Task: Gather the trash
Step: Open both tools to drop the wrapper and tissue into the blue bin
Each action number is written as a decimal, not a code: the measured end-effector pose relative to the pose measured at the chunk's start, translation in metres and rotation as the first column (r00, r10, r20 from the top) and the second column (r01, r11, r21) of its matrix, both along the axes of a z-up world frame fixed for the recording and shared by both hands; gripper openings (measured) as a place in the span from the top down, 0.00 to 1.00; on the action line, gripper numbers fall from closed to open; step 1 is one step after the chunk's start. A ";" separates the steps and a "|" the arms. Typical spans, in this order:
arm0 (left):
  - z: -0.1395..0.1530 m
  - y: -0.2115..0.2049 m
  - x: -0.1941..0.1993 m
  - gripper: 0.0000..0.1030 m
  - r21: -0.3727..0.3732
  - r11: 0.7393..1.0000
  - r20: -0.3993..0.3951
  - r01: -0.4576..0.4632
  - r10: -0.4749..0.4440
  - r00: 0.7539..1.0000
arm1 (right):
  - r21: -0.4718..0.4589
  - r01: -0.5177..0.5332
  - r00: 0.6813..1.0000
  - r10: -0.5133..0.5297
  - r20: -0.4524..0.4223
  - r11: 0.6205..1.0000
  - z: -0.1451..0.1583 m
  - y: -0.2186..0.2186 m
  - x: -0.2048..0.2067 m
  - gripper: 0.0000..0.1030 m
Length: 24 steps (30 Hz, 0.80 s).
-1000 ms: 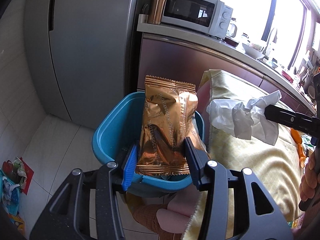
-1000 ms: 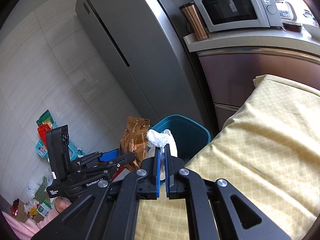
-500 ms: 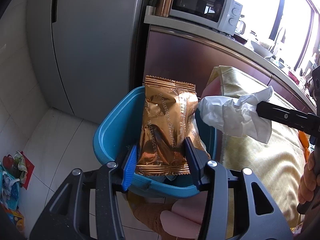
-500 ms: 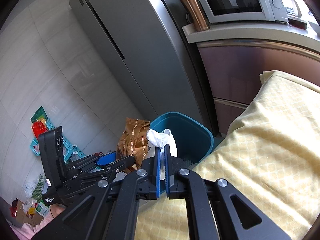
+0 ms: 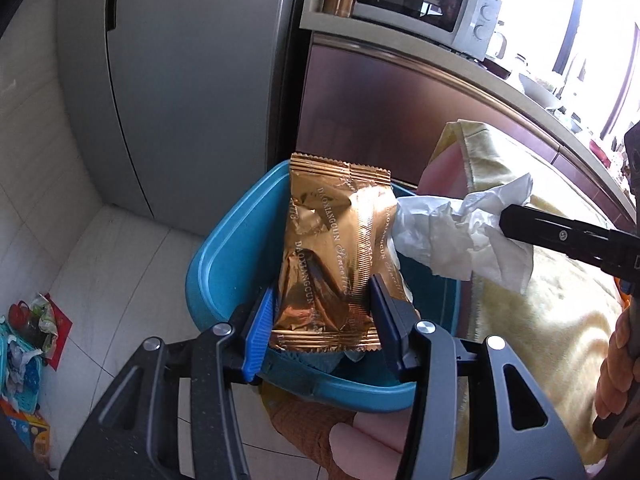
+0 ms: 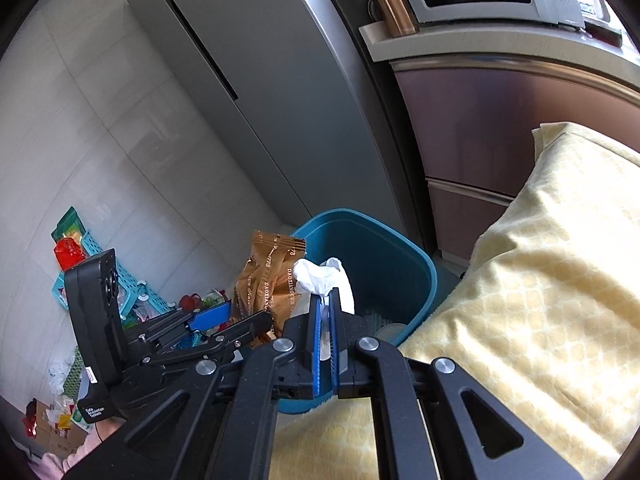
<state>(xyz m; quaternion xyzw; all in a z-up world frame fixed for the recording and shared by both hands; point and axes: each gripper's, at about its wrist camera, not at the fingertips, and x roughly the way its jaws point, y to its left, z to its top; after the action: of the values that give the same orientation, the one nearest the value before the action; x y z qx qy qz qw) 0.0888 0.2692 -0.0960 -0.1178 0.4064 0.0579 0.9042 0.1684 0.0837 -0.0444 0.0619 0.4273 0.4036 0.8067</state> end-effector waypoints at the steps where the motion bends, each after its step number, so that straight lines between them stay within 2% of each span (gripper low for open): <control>1: -0.001 0.001 0.001 0.55 0.002 1.000 -0.004 0.000 0.000 1.000 | -0.006 -0.001 1.000 0.001 -0.007 1.000 -0.001 0.003 0.001 0.97; 7: -0.009 0.002 0.016 0.53 0.005 1.000 -0.032 -0.009 0.009 0.999 | -0.044 0.001 0.999 -0.003 -0.037 0.999 -0.007 0.018 0.008 0.94; 11: -0.014 0.003 0.022 0.51 -0.003 1.000 -0.044 -0.016 0.016 0.999 | -0.057 0.004 0.999 -0.007 -0.048 0.998 -0.009 0.023 0.011 0.87; 17: -0.019 0.004 0.025 0.47 -0.009 1.000 -0.045 -0.027 0.026 0.999 | -0.054 0.005 0.998 -0.008 -0.060 0.999 -0.010 0.022 0.009 0.87; 24: -0.008 0.001 0.012 0.44 0.009 1.000 0.005 -0.020 0.020 1.000 | -0.027 0.010 0.999 -0.011 -0.039 1.000 -0.004 0.002 -0.001 0.86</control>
<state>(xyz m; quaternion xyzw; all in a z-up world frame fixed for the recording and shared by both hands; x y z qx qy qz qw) 0.1010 0.2703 -0.1043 -0.1178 0.4028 0.0684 0.9051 0.1670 0.0860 -0.0487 0.0613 0.4480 0.3924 0.8010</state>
